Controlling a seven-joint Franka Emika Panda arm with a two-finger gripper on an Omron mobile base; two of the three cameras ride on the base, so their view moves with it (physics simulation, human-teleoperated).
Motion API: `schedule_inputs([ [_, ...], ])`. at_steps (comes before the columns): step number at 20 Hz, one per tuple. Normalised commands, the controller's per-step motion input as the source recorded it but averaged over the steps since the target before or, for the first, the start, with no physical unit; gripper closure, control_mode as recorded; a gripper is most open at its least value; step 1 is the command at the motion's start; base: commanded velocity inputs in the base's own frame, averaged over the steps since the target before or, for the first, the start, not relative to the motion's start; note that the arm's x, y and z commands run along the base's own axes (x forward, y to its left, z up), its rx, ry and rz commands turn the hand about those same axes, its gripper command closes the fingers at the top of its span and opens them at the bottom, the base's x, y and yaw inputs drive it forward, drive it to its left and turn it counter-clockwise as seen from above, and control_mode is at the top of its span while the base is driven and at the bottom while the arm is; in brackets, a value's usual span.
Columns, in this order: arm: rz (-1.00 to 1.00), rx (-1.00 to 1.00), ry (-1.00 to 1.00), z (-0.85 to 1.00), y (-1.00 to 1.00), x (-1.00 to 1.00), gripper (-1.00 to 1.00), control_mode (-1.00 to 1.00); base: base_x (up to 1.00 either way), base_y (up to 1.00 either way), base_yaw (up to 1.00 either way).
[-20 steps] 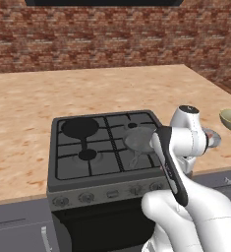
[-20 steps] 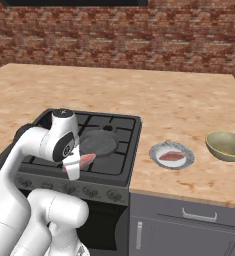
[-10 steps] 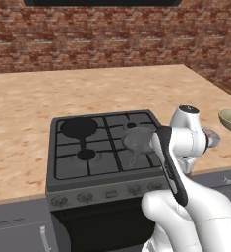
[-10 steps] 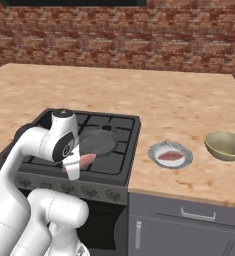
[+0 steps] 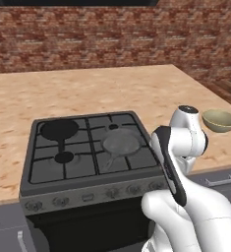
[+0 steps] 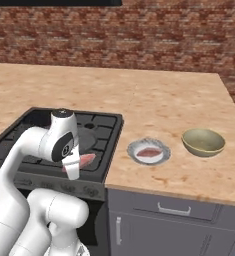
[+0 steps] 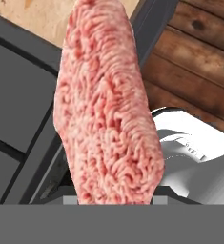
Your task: Place one of the steaks on the plate and the other in the bowl. Then place the bowl in the fridge.
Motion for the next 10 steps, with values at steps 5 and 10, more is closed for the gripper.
schedule_inputs([
  [5, 0.0, 0.0, 0.0, 0.0, 0.0, 0.0, 1.0, 1.0, -0.18, -0.58, -0.03],
  [10, 0.0, 0.0, 0.0, 0.0, 0.0, 0.0, 1.0, 1.0, -0.18, -0.57, 0.0],
])
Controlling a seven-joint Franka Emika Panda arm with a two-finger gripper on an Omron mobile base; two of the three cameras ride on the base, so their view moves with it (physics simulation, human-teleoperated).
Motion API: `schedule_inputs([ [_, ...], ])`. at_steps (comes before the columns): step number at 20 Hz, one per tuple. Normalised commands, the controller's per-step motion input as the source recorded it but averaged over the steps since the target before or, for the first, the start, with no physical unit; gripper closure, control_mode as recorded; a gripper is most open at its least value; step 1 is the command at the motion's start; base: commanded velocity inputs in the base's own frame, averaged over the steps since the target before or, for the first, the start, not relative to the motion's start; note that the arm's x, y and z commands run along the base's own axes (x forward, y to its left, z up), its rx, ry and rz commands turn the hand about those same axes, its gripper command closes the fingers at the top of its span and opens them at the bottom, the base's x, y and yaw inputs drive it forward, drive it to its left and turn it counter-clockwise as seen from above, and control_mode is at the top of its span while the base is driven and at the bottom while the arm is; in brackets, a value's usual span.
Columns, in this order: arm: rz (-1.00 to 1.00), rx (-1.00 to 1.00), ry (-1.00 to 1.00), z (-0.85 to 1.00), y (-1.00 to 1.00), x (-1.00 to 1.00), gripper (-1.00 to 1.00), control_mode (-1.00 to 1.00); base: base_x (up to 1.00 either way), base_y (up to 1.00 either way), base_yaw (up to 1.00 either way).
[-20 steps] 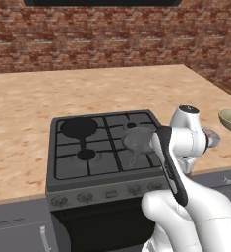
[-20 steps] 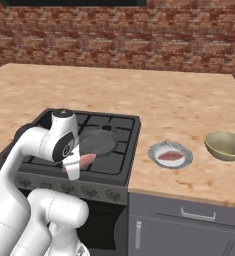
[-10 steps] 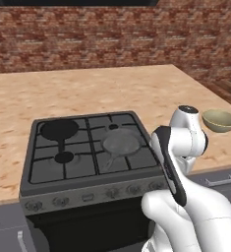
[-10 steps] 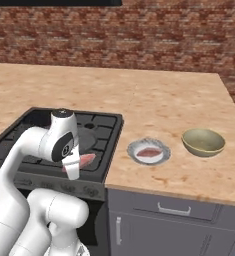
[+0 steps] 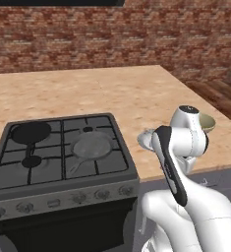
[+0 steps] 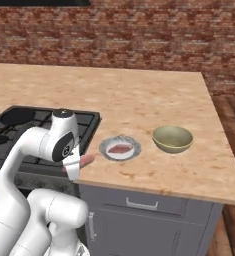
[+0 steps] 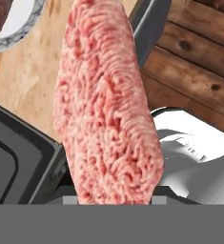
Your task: Place one of the steaks on the plate and the other in the bowl. Then place the bowl in the fridge.
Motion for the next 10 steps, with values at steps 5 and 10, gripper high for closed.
schedule_inputs([
  [5, 0.0, 0.0, 0.0, 0.0, 0.0, 0.0, 1.0, 1.0, -0.14, -0.47, 0.0],
  [10, 0.0, 0.0, 0.0, 0.0, 0.0, 0.0, 1.0, 1.0, -0.04, -0.38, 0.0],
])
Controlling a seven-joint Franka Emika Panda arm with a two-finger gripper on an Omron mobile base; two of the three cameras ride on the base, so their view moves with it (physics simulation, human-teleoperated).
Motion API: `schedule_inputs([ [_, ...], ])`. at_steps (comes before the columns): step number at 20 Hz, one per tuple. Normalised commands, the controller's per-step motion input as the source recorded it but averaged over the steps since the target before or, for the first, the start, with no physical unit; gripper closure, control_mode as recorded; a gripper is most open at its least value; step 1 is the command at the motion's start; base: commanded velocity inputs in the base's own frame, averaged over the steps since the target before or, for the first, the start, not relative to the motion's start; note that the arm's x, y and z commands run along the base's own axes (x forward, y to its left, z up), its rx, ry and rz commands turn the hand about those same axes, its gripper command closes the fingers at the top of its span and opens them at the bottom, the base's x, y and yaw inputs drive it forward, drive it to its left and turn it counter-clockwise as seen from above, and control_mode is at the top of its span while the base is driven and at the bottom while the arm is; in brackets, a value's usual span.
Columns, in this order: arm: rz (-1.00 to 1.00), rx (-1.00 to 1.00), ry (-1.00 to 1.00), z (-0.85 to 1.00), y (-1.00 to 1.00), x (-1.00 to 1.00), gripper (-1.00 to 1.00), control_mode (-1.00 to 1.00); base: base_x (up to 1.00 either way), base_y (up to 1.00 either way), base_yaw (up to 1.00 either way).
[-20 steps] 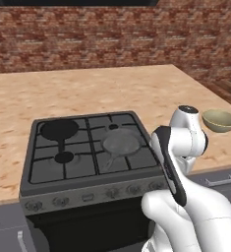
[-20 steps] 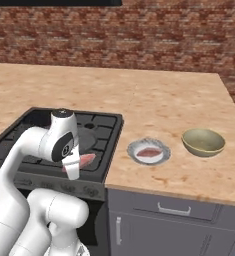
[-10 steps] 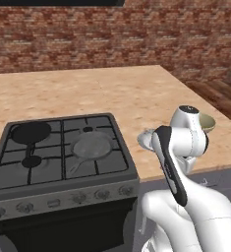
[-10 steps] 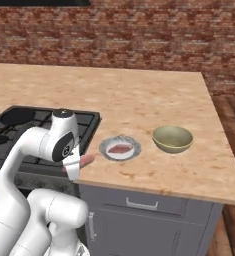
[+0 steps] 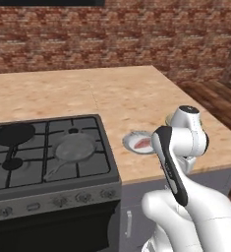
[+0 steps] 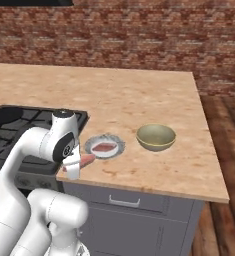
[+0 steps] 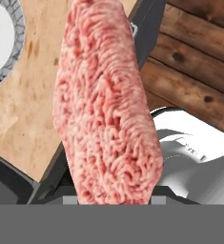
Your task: Place one of the steaks on the plate and the other in the bowl. Then place the bowl in the fridge.
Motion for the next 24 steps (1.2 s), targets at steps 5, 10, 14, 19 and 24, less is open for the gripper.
schedule_inputs([
  [5, 0.0, 0.0, 0.0, 0.0, 0.0, 0.0, 1.0, 1.0, 0.0, -0.35, 0.0],
  [10, 0.0, 0.0, 0.0, 0.0, 0.0, 0.0, 1.0, 1.0, 0.0, -0.37, 0.0],
  [14, 0.0, 0.0, 0.0, 0.0, 0.0, 0.0, 1.0, 1.0, 0.0, -0.46, 0.0],
  [19, 0.0, 0.0, 0.0, 0.0, 0.0, 0.0, 1.0, 1.0, 0.0, -0.46, 0.0],
  [24, 0.0, 0.0, 0.0, 0.0, 0.0, 0.0, 1.0, 1.0, 0.0, -0.43, 0.0],
])
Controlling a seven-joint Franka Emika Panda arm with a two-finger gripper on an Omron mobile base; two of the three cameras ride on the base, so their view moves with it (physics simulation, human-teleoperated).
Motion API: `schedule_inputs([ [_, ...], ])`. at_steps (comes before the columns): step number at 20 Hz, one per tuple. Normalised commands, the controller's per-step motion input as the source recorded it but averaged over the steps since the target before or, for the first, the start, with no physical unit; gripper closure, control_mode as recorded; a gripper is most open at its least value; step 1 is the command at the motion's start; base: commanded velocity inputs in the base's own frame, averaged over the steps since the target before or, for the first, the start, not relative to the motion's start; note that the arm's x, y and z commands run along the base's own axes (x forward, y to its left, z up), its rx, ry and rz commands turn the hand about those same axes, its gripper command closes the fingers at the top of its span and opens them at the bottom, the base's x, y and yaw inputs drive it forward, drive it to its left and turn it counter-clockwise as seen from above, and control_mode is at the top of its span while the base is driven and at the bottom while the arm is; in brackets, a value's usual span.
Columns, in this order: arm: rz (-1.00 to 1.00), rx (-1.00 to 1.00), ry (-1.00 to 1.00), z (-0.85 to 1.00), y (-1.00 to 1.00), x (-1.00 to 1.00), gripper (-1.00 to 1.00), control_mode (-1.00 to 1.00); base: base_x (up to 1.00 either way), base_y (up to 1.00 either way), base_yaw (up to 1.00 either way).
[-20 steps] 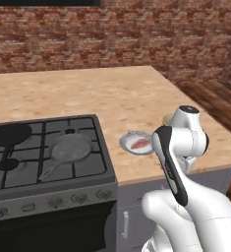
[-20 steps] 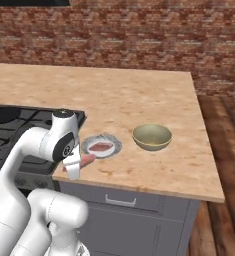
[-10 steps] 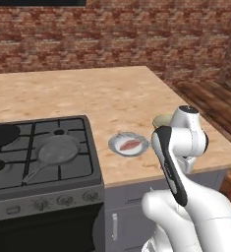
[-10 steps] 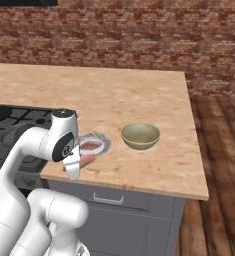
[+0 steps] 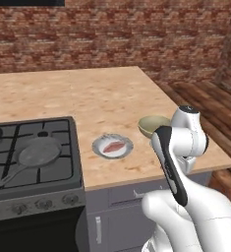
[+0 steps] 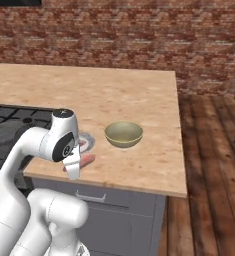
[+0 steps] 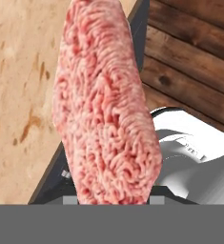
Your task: Place one of the steaks on the plate and the other in the bowl. Then place the bowl in the fridge.
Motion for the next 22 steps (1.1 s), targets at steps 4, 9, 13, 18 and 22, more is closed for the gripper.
schedule_inputs([
  [4, 0.0, 0.0, 0.0, 0.0, 0.0, 0.0, 1.0, 1.0, 0.0, -0.41, 0.0],
  [9, 0.0, 0.0, 0.0, 0.0, 0.0, 0.0, 1.0, 1.0, 0.0, -0.35, 0.0],
  [13, 0.0, 0.0, 0.0, 0.0, 0.0, 0.0, 1.0, 1.0, 0.0, -0.27, 0.0],
  [18, 0.0, 0.0, 0.0, 0.0, 0.0, 0.0, 1.0, 1.0, 0.02, -0.33, 0.0],
  [22, 0.0, 0.0, 0.0, 0.0, 0.0, 0.0, 1.0, 1.0, 0.06, -0.35, 0.0],
])
